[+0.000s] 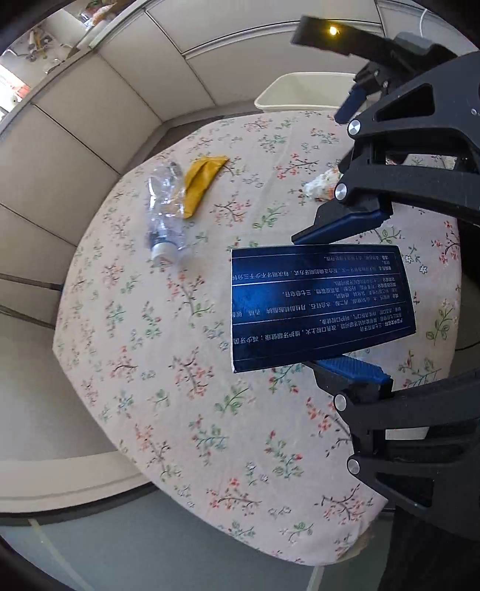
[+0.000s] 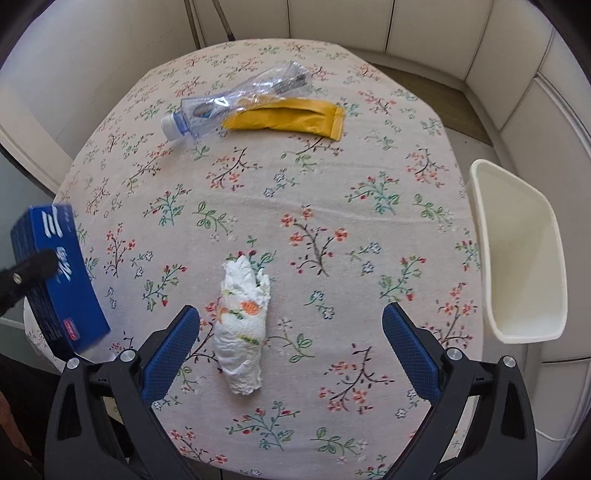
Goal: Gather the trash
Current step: 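Move both grippers to the table and grasp the blue box with the left gripper, then grasp the white tissue bundle with the right gripper, then carry the tissue bundle to the white bin and open the right gripper while the left carries the blue box, then lower the blue box into the white bin and open the left gripper, then move both open grippers back over the table toward the bottle, then grasp the clear plastic bottle with the right gripper and lift it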
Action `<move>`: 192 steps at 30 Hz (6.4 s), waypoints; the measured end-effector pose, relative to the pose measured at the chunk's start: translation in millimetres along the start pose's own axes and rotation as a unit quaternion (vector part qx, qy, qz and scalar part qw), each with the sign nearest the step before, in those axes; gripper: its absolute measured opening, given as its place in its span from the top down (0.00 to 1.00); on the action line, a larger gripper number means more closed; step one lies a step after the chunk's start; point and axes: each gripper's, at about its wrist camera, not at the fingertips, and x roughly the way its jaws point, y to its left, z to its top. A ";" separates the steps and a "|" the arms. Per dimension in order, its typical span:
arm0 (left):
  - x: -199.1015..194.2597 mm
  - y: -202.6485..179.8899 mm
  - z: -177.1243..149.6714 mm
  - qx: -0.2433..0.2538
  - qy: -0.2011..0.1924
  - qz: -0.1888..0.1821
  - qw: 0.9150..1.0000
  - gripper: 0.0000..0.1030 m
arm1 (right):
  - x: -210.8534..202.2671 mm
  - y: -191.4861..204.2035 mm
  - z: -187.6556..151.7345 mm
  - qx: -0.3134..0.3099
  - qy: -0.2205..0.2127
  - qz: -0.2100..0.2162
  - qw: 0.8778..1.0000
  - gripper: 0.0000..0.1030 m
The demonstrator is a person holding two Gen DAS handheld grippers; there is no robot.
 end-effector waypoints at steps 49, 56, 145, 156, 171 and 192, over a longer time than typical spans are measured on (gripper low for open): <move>-17.6 -59.8 25.9 0.069 -0.077 -0.053 0.993 0.49 | -103.4 -47.4 40.7 0.035 -0.210 0.026 0.977 0.69; -10.0 -94.8 26.8 0.098 -0.073 -0.065 0.990 0.49 | -122.4 -107.4 45.0 0.086 -0.248 -0.013 0.965 0.69; 38.6 -217.0 48.0 0.167 -0.088 -0.071 0.979 0.24 | -108.9 -181.4 57.8 0.175 -0.252 -0.160 0.938 0.06; 36.1 -107.9 86.1 0.090 -0.095 -0.008 0.991 0.22 | -72.6 -77.4 108.5 0.071 -0.236 -0.122 0.961 0.06; 47.0 12.3 116.9 -0.034 -0.066 -0.004 0.997 0.22 | 25.4 -10.6 161.4 0.108 -0.078 0.083 0.988 0.06; 50.5 61.3 136.4 -0.104 -0.036 -0.053 0.993 0.22 | 105.5 28.3 183.6 0.258 0.001 0.231 0.938 0.52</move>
